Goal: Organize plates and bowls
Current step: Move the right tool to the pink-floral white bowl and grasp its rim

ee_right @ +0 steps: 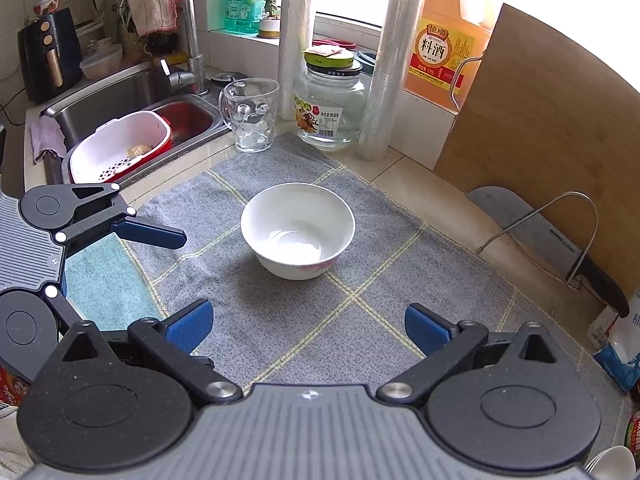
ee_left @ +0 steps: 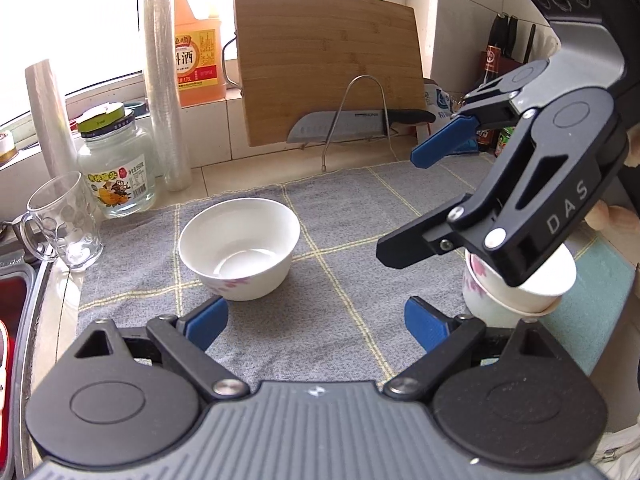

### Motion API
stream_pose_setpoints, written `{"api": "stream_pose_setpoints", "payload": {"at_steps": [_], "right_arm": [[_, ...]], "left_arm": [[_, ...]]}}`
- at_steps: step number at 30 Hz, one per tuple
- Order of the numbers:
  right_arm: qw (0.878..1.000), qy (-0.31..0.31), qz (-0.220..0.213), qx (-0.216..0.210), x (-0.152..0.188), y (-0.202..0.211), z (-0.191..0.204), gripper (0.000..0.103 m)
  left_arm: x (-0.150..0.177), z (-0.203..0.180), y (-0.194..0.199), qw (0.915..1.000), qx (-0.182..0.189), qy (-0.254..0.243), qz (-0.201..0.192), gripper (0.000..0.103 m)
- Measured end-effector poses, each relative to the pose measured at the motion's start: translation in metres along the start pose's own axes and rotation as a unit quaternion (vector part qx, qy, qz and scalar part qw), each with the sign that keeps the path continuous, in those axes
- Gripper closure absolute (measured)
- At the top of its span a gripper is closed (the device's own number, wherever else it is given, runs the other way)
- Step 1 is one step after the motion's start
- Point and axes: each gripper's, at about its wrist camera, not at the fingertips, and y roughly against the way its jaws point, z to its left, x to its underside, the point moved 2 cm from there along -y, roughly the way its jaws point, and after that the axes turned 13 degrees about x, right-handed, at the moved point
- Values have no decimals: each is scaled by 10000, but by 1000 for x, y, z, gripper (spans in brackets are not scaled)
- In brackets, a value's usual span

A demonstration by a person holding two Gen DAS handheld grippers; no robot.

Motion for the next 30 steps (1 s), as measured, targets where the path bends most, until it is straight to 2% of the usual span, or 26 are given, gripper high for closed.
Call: {"api": "stream_pose_setpoints", "payload": {"at_steps": [6, 16, 19, 30], "right_arm": [[9993, 88, 88, 350, -15, -16, 5, 0], [9994, -73, 299, 141, -37, -50, 4, 0], [9992, -30, 246, 299, -40, -58, 3, 0], [9992, -24, 332, -230, -54, -92, 2, 0]], "left_arm": [[3, 18, -4, 9996, -262, -97, -7, 8], [3, 38, -30, 9987, -381, -328, 105, 8], [4, 42, -37, 9986, -390, -343, 135, 8], [6, 60, -60, 9986, -383, -301, 186, 8]]}}
